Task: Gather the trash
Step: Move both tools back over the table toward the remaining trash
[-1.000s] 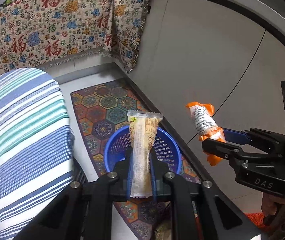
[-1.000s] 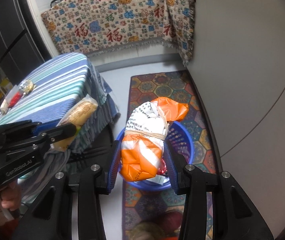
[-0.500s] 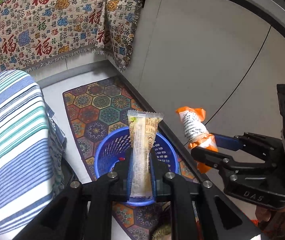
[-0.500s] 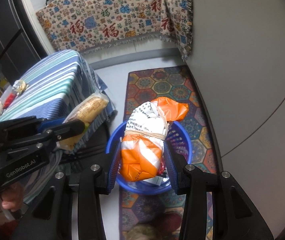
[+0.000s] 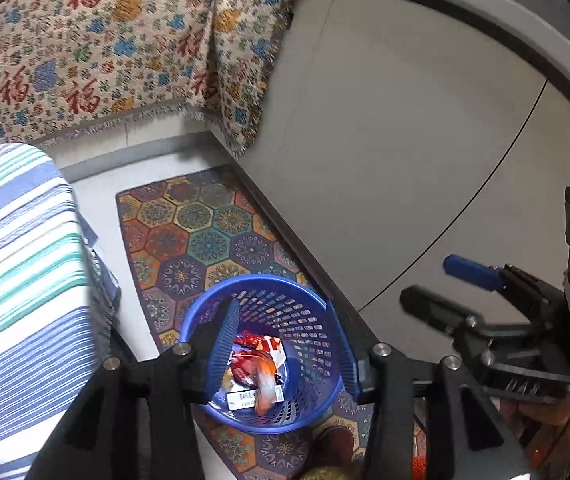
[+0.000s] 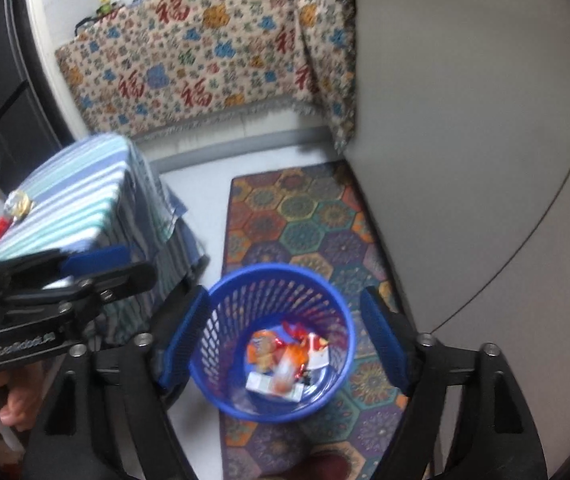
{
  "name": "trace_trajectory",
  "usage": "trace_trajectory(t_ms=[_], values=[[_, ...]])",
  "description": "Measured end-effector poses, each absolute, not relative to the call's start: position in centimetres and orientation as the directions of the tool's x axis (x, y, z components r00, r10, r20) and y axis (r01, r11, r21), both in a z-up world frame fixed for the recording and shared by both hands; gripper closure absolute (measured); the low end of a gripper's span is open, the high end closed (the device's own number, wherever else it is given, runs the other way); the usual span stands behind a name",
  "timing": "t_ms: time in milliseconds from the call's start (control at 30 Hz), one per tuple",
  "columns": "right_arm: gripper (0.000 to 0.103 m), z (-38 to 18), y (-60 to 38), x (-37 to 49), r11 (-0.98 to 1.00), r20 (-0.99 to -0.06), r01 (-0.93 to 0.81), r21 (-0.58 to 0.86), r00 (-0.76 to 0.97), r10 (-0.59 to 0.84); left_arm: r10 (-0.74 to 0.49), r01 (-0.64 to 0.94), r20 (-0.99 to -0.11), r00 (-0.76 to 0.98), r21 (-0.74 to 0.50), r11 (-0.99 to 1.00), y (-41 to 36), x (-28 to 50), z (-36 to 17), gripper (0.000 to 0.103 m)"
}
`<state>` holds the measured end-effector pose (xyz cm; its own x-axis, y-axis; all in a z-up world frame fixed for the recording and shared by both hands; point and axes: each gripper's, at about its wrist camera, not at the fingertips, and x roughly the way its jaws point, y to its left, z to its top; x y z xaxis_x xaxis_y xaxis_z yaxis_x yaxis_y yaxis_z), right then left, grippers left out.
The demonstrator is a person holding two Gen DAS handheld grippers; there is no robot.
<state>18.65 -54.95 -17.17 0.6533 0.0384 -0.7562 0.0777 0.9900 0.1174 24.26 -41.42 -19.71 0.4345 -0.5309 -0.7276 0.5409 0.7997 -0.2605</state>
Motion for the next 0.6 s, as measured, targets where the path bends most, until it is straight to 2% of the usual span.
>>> trace_trajectory(t_ms=[67, 200, 300, 600], values=[[0.018, -16.3, -54.8, 18.3, 0.991, -0.736, 0.076, 0.108, 0.676, 0.028, -0.533, 0.534, -0.716, 0.451, -0.262, 0.804, -39.8, 23.5, -18.6, 0.056], [0.017, -14.7, -53.7, 18.4, 0.992, -0.706, 0.067, 0.108, 0.708, 0.029, -0.512, 0.511, -0.697, 0.502, -0.238, 0.826, -35.6, 21.6, -16.7, 0.047], [0.017, -13.9, -51.9, 18.7, 0.996, -0.694, 0.042, 0.081, 0.72, 0.026, -0.463, 0.462, -0.706, 0.537, -0.213, 0.861, -30.9, 20.2, -16.6, 0.047], [0.017, -14.6, -41.0, 20.2, 0.983, -0.715, -0.18, 0.042, 0.682, 0.156, -0.171, 0.185, -0.781, 0.6, -0.073, 0.98, -15.3, 18.9, -20.6, 0.047]])
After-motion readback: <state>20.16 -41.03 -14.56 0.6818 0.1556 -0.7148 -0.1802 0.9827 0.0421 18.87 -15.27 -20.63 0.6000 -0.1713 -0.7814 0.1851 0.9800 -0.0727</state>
